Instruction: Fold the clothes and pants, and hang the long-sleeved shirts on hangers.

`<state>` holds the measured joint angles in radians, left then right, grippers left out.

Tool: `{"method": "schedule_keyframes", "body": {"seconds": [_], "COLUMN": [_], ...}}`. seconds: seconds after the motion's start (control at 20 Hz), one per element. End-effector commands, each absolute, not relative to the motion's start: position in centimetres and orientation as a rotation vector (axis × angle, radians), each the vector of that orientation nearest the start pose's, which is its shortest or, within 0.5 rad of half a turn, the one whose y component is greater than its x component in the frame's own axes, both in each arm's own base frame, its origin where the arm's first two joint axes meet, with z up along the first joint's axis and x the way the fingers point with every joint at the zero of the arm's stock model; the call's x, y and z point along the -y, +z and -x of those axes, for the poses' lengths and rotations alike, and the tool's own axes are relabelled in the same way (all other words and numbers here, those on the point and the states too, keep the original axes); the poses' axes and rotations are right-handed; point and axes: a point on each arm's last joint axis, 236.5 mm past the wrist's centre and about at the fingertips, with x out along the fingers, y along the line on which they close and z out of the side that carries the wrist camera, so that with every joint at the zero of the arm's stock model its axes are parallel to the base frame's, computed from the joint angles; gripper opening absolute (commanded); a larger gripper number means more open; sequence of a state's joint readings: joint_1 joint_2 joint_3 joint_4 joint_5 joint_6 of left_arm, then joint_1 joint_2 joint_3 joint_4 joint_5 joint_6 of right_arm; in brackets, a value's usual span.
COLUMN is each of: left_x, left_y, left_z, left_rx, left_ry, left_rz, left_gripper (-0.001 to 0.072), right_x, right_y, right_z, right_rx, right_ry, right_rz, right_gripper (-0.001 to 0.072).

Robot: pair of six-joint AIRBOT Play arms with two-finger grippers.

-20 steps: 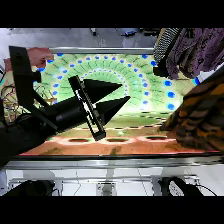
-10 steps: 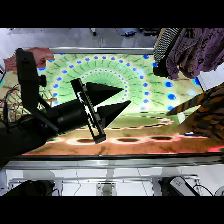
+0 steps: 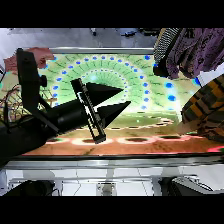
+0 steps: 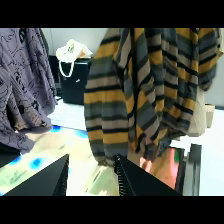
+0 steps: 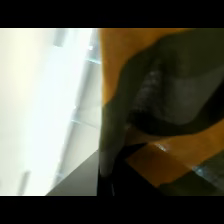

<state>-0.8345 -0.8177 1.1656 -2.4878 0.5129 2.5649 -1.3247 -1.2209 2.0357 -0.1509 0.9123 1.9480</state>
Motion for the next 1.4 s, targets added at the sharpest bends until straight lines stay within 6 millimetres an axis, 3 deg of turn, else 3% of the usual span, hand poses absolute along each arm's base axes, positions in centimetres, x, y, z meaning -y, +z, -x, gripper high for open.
{"method": "schedule_keyframes", "body": {"seconds": [0.0,0.15,0.3,0.4,0.5,0.65,0.75,0.9,0.95,1.05,1.25,1.35], "left_x": [35.3,35.3,35.4,35.3,35.3,35.3,35.3,34.9,34.6,33.8,30.4,28.2], "left_y": [35.5,35.5,35.5,35.5,35.5,35.5,35.4,34.3,33.8,33.3,33.8,33.8], "left_z": [-19.7,-19.6,-19.6,-19.7,-19.7,-19.7,-19.7,-20.8,-21.4,-23.0,-27.6,-29.7], "left_rx": [0.108,0.107,0.107,0.107,0.108,0.108,0.109,0.136,0.149,0.188,0.195,0.174], "left_ry": [-1.230,-1.230,-1.230,-1.230,-1.230,-1.229,-1.227,-1.178,-1.151,-1.078,-0.915,-0.843], "left_rz": [-0.122,-0.122,-0.122,-0.122,-0.122,-0.123,-0.130,-0.266,-0.334,-0.465,-0.518,-0.522], "left_gripper": [0.0359,0.0274,0.0285,0.0285,0.0285,0.0285,0.0285,0.0285,0.0285,0.0285,0.0284,0.0285], "right_x": [27.2,27.7,28.3,29.0,30.7,33.6,34.2,33.7,33.1,31.0,24.9,22.9], "right_y": [60.1,60.6,61.7,61.2,59.3,53.6,50.8,48.6,48.3,48.4,47.9,46.2], "right_z": [-24.3,-23.9,-23.0,-23.1,-24.0,-26.2,-27.1,-27.8,-28.0,-28.6,-29.4,-28.9], "right_rx": [0.647,0.682,0.754,0.752,0.708,0.551,0.451,0.341,0.312,0.252,0.092,-0.017], "right_ry": [0.057,0.063,0.095,0.078,0.012,-0.140,-0.207,-0.252,-0.239,-0.181,-0.093,-0.128], "right_rz": [-1.033,-1.021,-1.035,-1.042,-1.097,-1.206,-1.201,-1.157,-1.138,-1.078,-0.964,-0.883], "right_gripper": [0.0022,0.0022,0.0022,0.0022,0.0022,0.0023,0.0023,0.0048,0.0216,0.0718,0.0701,0.0701]}}
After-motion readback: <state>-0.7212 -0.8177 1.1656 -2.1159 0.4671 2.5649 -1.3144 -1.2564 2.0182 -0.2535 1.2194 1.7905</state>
